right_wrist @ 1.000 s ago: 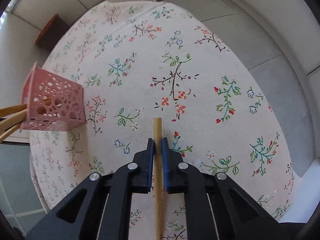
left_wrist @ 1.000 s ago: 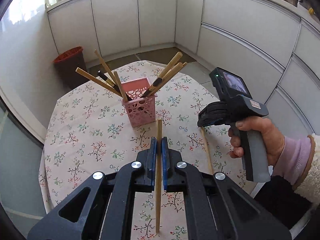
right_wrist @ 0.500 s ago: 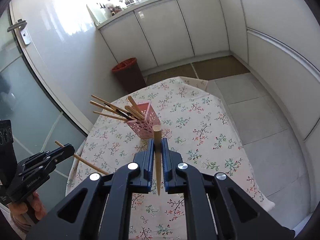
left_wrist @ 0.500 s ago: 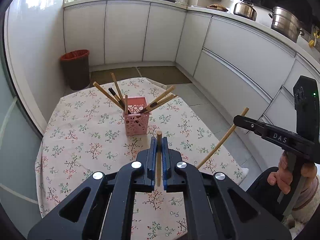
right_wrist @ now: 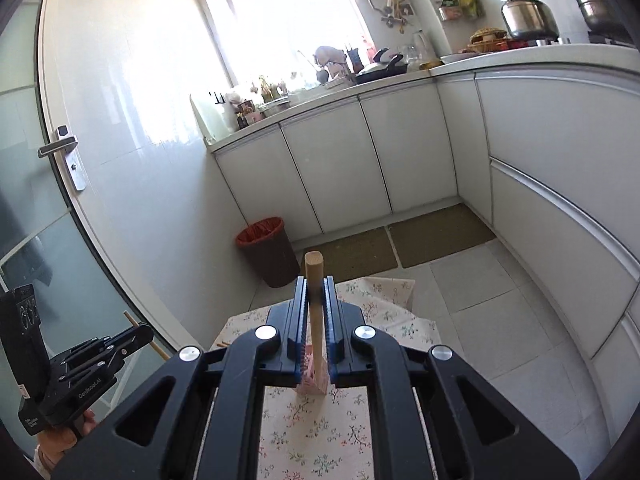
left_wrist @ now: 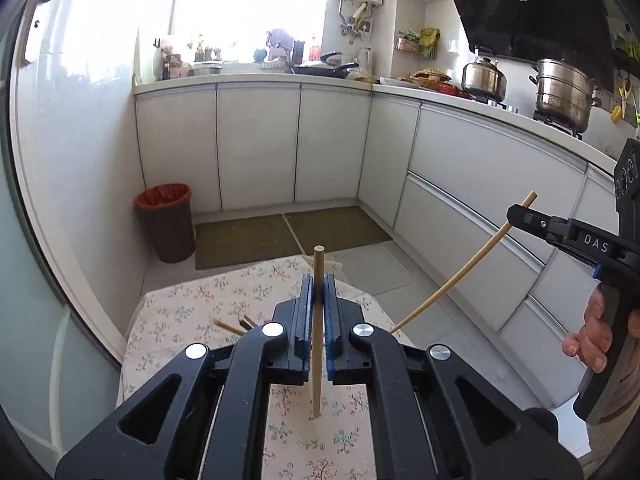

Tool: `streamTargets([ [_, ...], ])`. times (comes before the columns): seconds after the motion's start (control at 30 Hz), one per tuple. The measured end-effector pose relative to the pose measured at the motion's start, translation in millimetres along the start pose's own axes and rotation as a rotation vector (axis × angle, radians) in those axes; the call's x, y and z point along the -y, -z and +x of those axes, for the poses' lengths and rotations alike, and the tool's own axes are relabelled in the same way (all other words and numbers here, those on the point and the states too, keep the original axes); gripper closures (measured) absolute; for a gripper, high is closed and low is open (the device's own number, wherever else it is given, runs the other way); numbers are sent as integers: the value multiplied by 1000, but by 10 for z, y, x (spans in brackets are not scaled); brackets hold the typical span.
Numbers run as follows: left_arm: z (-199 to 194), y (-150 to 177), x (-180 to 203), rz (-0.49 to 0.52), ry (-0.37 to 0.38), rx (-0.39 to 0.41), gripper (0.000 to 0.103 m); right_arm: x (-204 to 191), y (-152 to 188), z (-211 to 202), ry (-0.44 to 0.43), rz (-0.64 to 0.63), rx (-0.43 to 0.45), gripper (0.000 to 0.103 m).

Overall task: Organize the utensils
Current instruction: 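Carry both held chopsticks up over the pink holder with both tools, then open the left tool then the right tool above the holder, dropping the chopsticks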

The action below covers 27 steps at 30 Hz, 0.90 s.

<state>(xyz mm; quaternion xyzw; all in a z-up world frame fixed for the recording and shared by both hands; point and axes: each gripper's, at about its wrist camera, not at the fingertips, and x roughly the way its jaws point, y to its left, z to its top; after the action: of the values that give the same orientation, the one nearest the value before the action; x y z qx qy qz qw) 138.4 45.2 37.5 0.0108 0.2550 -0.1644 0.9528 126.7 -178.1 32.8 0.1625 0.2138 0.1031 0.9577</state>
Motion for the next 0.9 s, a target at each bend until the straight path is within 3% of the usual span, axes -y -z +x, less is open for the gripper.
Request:
streamTargets([
  [0.17, 200, -226, -99, -44, -59, 57, 99, 9, -197, 251, 2, 7, 39, 95],
  [0.3, 538, -298, -194, -69, -96, 60, 99, 22, -246, 514, 7, 3, 27, 95],
  [0.67, 1386, 34, -435, -132, -135, 14, 98, -40, -225, 1130, -23, -53, 1, 95],
  [0.8, 1459, 289, -532, -177, -120, -23, 82, -116, -160, 1263, -48, -78, -12, 95],
  [0.9, 1220, 338, -621, -211, -125, 31, 74, -205, -116, 1367, -66, -102, -31, 95],
])
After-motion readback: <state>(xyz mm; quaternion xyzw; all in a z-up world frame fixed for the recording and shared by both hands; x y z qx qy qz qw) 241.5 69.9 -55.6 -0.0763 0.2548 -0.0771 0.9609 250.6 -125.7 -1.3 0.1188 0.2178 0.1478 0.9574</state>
